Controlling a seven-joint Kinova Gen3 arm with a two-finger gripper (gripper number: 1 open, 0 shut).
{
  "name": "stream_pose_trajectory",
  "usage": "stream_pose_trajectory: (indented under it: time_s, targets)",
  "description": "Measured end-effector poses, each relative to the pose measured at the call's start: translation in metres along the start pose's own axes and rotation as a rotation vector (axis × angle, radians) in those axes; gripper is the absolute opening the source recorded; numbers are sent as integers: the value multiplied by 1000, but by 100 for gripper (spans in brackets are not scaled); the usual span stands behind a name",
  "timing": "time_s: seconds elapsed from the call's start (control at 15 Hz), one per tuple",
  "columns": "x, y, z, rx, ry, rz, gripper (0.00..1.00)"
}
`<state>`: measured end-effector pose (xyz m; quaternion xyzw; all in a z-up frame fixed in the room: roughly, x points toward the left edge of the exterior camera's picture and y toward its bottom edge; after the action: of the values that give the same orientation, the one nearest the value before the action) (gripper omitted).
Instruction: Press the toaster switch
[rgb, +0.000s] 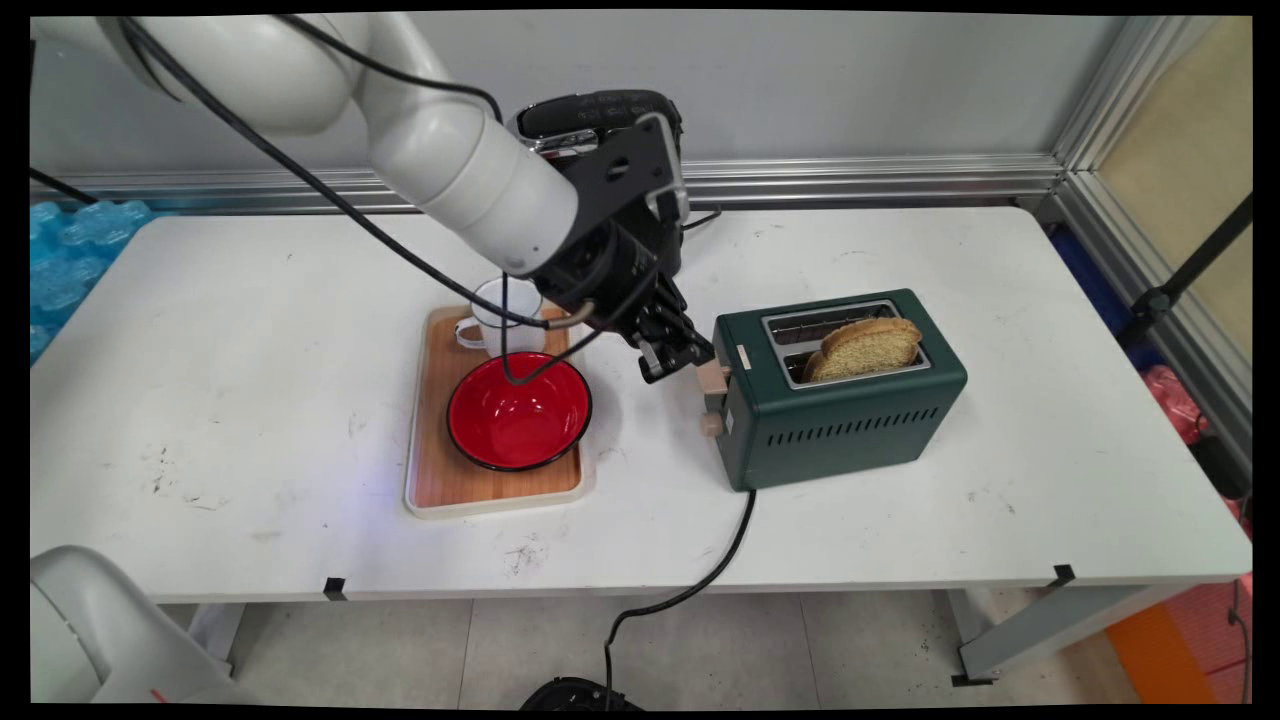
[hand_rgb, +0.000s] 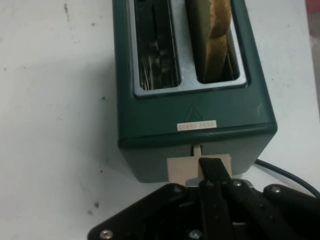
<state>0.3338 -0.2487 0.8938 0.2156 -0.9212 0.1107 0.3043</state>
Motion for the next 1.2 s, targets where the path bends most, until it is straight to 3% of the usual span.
stream_pose_trajectory:
  time_s: [1.2]
  targets:
    - [-17, 1, 57, -17, -35, -7, 0]
